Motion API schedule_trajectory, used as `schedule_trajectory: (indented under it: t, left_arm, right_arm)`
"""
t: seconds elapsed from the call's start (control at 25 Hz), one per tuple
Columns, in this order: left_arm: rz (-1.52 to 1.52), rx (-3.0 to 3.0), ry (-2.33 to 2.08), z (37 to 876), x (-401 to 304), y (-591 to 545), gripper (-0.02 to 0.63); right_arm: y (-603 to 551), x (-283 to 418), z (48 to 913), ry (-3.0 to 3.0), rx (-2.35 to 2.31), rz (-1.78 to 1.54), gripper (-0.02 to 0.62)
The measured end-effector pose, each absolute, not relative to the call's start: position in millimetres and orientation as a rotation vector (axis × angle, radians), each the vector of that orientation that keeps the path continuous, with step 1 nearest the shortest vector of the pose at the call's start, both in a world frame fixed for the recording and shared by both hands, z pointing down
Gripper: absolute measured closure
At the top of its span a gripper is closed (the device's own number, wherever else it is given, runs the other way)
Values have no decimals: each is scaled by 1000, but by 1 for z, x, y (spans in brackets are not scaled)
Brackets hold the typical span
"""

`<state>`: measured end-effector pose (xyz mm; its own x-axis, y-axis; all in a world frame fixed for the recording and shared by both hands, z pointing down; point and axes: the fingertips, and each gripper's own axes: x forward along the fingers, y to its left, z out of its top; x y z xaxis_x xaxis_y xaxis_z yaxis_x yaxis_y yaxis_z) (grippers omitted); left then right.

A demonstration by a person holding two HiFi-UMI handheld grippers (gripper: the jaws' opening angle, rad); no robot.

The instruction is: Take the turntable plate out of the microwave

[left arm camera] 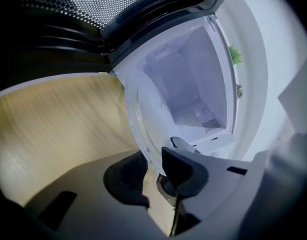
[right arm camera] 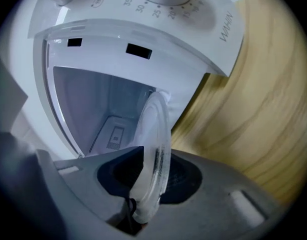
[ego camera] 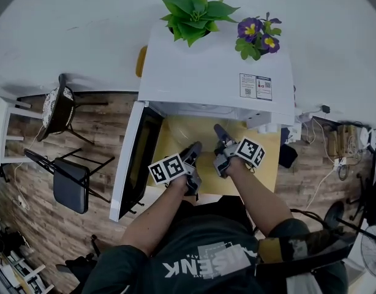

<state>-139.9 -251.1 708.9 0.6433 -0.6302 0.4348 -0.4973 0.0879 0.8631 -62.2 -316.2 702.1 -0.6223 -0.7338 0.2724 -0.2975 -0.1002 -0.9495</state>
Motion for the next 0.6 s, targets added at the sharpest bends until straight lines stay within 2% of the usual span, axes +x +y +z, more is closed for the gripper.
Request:
schedule_trajectory:
  t: [0.32,0.6]
  left_arm:
    - [-99,1602,-1081,717,-156,-247,468]
    - [-276,1497,-1182,712,-192,-276,476]
  right_arm:
    - [-296,-63,703,1807,-1000,-1837,531]
    - [-280,-56,696,1880,-914,-1864,545]
